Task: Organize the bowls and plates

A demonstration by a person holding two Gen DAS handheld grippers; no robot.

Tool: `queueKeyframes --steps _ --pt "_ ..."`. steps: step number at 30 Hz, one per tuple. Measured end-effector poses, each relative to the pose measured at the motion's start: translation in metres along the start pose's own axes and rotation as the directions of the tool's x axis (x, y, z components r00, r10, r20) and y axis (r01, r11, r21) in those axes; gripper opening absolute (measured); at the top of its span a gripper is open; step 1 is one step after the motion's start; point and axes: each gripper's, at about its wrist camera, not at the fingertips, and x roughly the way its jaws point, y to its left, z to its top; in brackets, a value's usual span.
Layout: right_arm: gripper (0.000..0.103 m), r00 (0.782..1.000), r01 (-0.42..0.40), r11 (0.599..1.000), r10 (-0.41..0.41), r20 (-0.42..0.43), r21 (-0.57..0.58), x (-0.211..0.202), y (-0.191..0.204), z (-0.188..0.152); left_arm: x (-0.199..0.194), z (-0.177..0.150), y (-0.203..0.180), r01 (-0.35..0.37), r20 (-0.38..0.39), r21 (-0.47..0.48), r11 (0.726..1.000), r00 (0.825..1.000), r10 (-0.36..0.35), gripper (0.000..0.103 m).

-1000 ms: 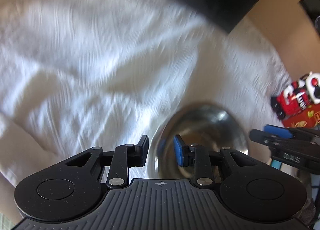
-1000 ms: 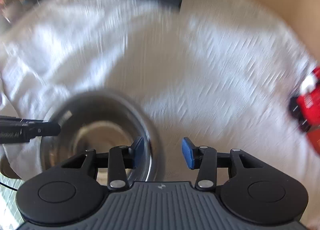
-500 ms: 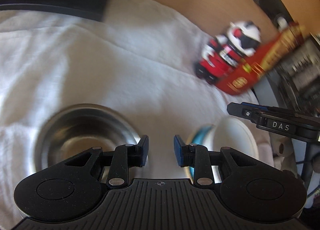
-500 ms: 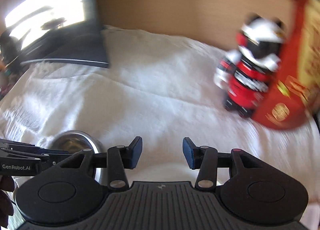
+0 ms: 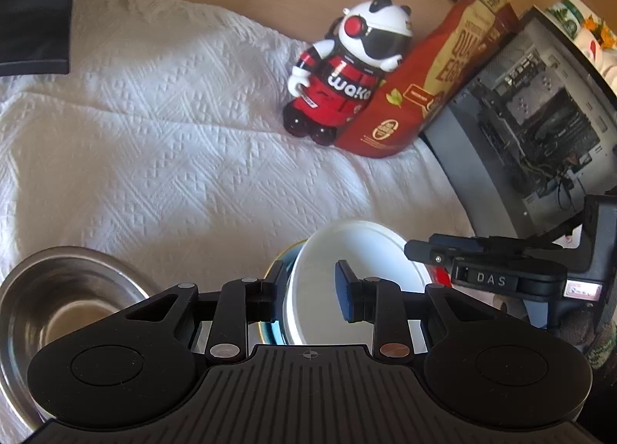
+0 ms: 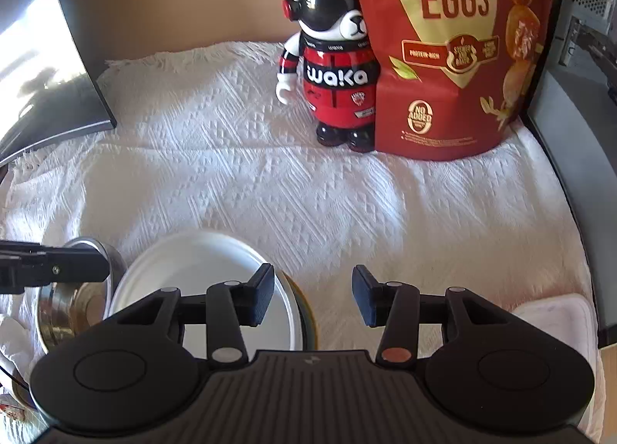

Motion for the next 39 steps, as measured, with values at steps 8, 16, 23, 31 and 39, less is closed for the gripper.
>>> queueKeyframes --steps 8,16,23,31,39 --pt "0.045 0.999 0.024 0.998 -0.026 -0.031 -0.060 0.011 0.003 -0.009 0.025 -0.001 0.004 -0.114 -0.044 0.008 0.994 0.993 0.114 0.036" --pt "0.053 0.998 0.025 0.998 -0.028 -0.053 -0.061 0.023 -0.007 -0.012 0.043 0.004 -0.004 -0.121 -0.085 0.015 0.993 0.989 0.122 0.037" --pt "0.068 0.997 -0.043 0.999 0.043 -0.066 0.004 0.037 -0.026 -0.009 0.065 0.002 0.010 -0.132 -0.182 -0.068 0.989 0.976 0.118 0.042" --pt "0.067 0.929 -0.260 0.944 0.301 -0.214 0.202 0.071 -0.039 -0.030 0.081 -0.019 0.020 -0.121 -0.259 -0.166 0.979 0.963 0.075 0.041" --pt "0.062 0.866 -0.347 0.906 0.408 -0.288 0.242 0.099 -0.027 -0.038 0.083 -0.022 0.015 -0.144 -0.243 -0.236 0.961 0.966 0.086 0.052"
